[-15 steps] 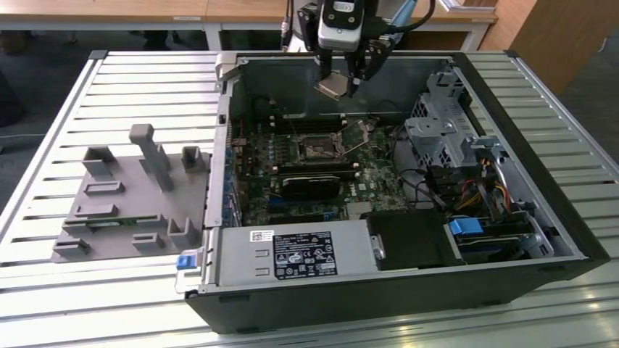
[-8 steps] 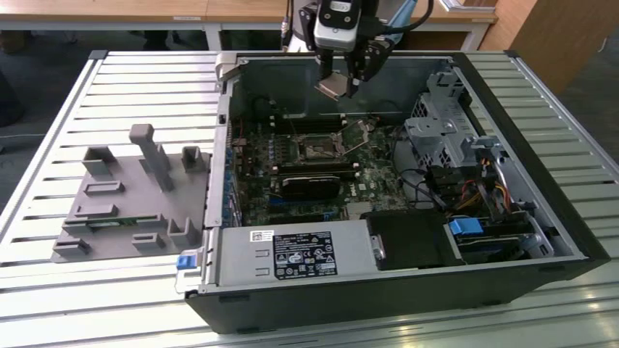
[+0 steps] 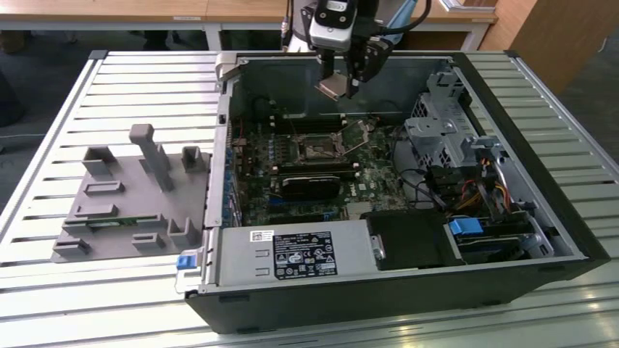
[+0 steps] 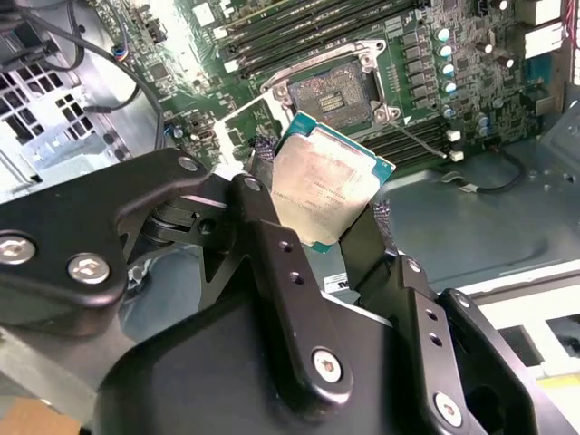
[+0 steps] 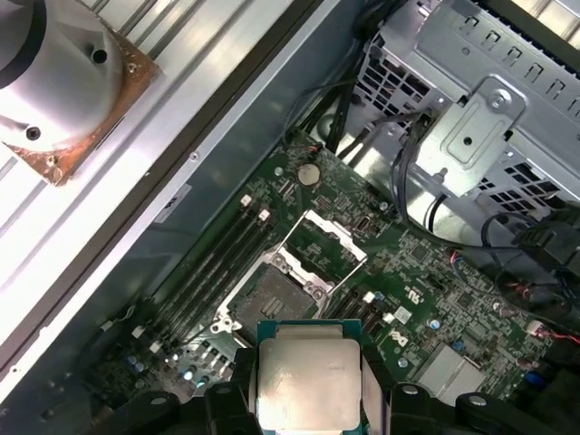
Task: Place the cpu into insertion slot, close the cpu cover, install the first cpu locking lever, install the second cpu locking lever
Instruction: 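Place the cpu into insertion slot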
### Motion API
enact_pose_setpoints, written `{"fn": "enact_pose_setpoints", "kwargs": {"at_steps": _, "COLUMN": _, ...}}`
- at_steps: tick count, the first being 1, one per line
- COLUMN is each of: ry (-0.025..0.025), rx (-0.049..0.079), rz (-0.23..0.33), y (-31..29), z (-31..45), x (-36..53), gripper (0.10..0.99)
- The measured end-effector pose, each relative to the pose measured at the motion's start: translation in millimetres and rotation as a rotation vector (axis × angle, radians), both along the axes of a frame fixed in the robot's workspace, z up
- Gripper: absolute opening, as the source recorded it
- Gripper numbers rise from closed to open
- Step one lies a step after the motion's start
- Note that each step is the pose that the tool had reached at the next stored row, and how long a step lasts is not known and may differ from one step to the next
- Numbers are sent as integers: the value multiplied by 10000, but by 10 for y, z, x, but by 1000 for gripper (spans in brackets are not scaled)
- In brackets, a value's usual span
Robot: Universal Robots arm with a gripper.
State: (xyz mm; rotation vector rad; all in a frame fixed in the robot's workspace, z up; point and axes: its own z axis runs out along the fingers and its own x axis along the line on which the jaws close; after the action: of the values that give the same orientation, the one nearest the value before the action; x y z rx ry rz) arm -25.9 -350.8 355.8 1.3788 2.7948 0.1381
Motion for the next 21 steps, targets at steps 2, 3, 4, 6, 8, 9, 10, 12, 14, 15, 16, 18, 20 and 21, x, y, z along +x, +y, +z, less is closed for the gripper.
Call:
{"fn": "enact_pose_setpoints", "kwargs": {"at_steps": 2, "ry": 0, "rx": -1, "rz": -156, "y": 0, "z": 0, "x": 0, "gripper": 541}}
{"fn": "enact_pose_setpoints", "kwargs": {"at_steps": 3, "ry": 0, "rx": 0, "rz": -242, "y": 0, "z": -1, "x": 0, "gripper": 541}}
{"fn": "enact_pose_setpoints", "kwargs": {"at_steps": 4, "ry": 0, "rx": 0, "rz": -317, "y": 0, "z": -1, "x": 0, "gripper": 541}}
{"fn": "enact_pose_setpoints", "kwargs": {"at_steps": 6, "ry": 0, "rx": 0, "rz": -458, "y": 1, "z": -2, "x": 0, "gripper": 541}}
{"fn": "enact_pose_setpoints", "kwargs": {"at_steps": 8, "ry": 0, "rx": 0, "rz": -600, "y": 1, "z": -2, "x": 0, "gripper": 541}}
{"fn": "enact_pose_setpoints", "kwargs": {"at_steps": 9, "ry": 0, "rx": -1, "rz": -672, "y": 1, "z": -2, "x": 0, "gripper": 541}}
{"fn": "enact_pose_setpoints", "kwargs": {"at_steps": 10, "ry": 0, "rx": -1, "rz": -747, "y": 1, "z": -3, "x": 0, "gripper": 541}}
{"fn": "enact_pose_setpoints", "kwargs": {"at_steps": 12, "ry": 0, "rx": -1, "rz": -890, "y": 1, "z": -3, "x": 0, "gripper": 541}}
{"fn": "enact_pose_setpoints", "kwargs": {"at_steps": 14, "ry": 0, "rx": 0, "rz": -1037, "y": 1, "z": -4, "x": 0, "gripper": 541}}
{"fn": "enact_pose_setpoints", "kwargs": {"at_steps": 15, "ry": 0, "rx": 0, "rz": -1111, "y": 1, "z": -4, "x": 0, "gripper": 541}}
{"fn": "enact_pose_setpoints", "kwargs": {"at_steps": 16, "ry": 0, "rx": 0, "rz": -1202, "y": 1, "z": -5, "x": 0, "gripper": 541}}
{"fn": "enact_pose_setpoints", "kwargs": {"at_steps": 18, "ry": 0, "rx": -1, "rz": -1382, "y": 1, "z": -5, "x": 0, "gripper": 541}}
{"fn": "enact_pose_setpoints", "kwargs": {"at_steps": 20, "ry": 0, "rx": -1, "rz": -1564, "y": 1, "z": -6, "x": 0, "gripper": 541}}
{"fn": "enact_pose_setpoints", "kwargs": {"at_steps": 21, "ry": 0, "rx": 0, "rz": -1652, "y": 1, "z": -6, "x": 0, "gripper": 541}}
